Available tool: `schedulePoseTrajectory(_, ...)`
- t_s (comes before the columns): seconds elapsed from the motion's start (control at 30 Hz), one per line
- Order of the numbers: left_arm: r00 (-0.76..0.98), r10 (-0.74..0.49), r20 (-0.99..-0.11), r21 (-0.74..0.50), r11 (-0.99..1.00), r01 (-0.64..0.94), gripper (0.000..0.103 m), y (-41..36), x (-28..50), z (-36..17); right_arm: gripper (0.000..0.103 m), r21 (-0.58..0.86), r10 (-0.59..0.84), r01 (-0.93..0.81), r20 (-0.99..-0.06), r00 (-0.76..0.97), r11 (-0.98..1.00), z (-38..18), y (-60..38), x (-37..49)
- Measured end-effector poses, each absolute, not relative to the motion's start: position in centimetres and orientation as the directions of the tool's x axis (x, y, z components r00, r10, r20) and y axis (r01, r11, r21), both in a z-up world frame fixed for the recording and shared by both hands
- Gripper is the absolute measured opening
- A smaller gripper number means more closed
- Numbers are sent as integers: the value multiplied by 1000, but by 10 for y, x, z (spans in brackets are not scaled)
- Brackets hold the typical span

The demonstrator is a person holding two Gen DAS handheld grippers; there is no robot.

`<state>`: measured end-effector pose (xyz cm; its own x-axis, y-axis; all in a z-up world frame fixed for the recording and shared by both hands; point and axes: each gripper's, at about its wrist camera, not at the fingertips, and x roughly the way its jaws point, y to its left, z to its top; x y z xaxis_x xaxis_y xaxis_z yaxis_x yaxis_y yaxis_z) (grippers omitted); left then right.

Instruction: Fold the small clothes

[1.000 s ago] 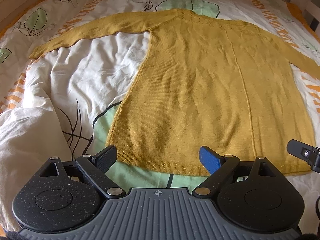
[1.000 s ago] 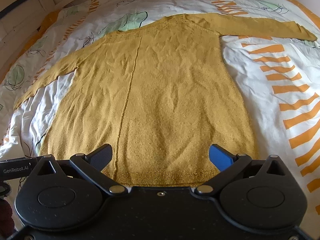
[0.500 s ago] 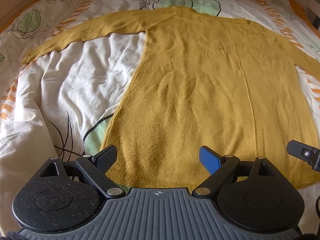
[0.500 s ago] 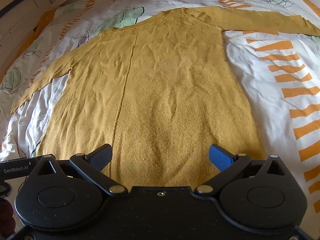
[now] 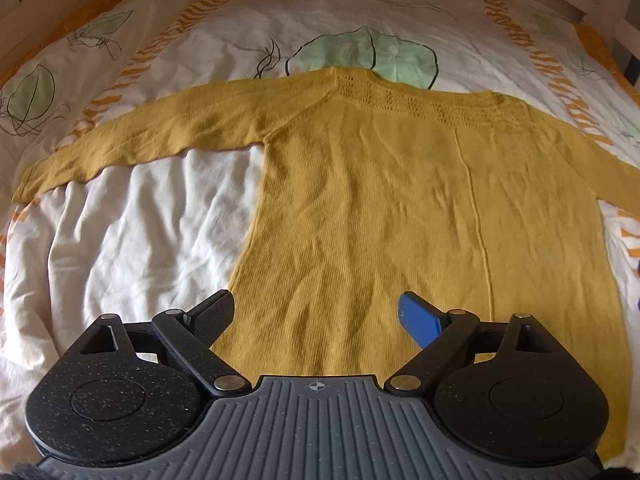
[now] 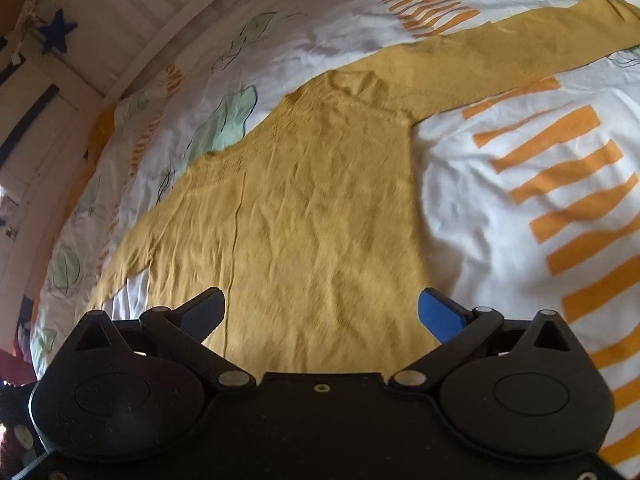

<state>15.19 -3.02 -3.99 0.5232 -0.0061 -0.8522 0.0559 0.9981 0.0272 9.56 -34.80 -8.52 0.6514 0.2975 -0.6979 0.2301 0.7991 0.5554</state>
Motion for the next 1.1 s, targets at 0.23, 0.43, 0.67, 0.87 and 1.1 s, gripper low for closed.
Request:
schedulePoseTrajectory(0.23, 563, 2, -827, 38, 998, 52, 90, -46, 204, -46, 102, 558, 198, 321, -678, 708, 765, -90, -441, 132)
schedulePoseTrajectory(0.43, 586, 24, -810, 75, 995, 63, 90, -61, 235, -67, 102, 438, -27, 498, -730, 683, 749, -99, -528, 151)
schedulePoseTrajectory(0.67, 546, 23, -837, 103, 988, 117, 90, -77, 250, -104, 102, 310, -286, 669, -726, 625, 676, -102, -630, 150)
schedulePoseTrajectory(0.87, 608, 22, -793, 106, 989, 103, 92, -80, 242, -116, 84, 260, -346, 735, -752, 561, 626, -115, -683, 160)
schedulePoseTrajectory(1.1, 613, -3, -790, 78, 991, 105, 96, -77, 246, -119, 70, 321, -328, 758, -757, 565, 567, -137, -709, 169)
